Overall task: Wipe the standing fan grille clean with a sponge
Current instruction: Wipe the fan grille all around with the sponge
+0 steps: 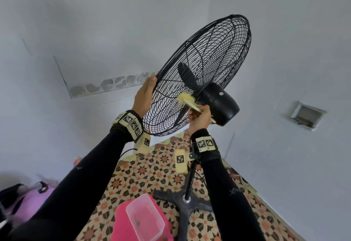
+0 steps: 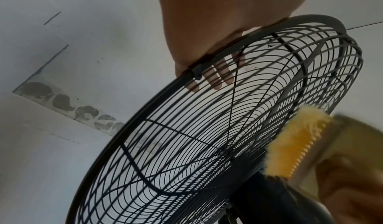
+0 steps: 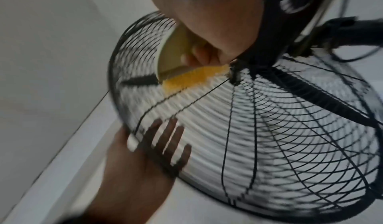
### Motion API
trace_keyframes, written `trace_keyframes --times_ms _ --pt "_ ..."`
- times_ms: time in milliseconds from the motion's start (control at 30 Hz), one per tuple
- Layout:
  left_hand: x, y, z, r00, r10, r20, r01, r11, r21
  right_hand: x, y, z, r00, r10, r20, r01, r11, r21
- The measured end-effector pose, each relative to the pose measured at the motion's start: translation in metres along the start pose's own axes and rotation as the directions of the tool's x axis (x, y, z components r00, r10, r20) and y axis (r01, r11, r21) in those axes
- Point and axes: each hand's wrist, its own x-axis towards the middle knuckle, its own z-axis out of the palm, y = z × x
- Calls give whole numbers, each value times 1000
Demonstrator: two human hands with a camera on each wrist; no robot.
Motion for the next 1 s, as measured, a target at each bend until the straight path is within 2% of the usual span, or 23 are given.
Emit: trace_keyframes --times_ms 133,400,567,633,700,800,867,933,1000 --pt "-2 3 0 999 39 31 -38 999 -39 -22 12 8 993 21 116 -28 998 54" --pt "-12 2 -3 992 64 108 -57 996 -66 -31 10 8 997 -61 -45 63 997 43" --pt "-12 0 -10 983 98 158 -84 992 -93 -60 16 19 983 -98 154 104 994 -35" --pt "-11 -3 -10 979 96 182 -78 992 -103 -65 14 16 984 -143 106 142 990 23" --pt "-9 -6 -10 975 104 198 -83 990 -112 -63 12 16 986 -165 -10 165 983 79" --pt "-5 -11 -12 972 94 214 -73 992 -105 -62 18 21 979 -179 -100 183 982 42" --pt "-1 -13 -14 968 89 237 -65 992 -108 -69 25 27 980 -192 -59 193 981 10" --pt "5 -21 -13 964 94 248 -69 991 -111 -78 30 31 975 -217 58 219 975 -35" --pt "17 -33 -9 961 76 265 -46 992 -117 -87 34 35 944 -276 181 295 952 -88"
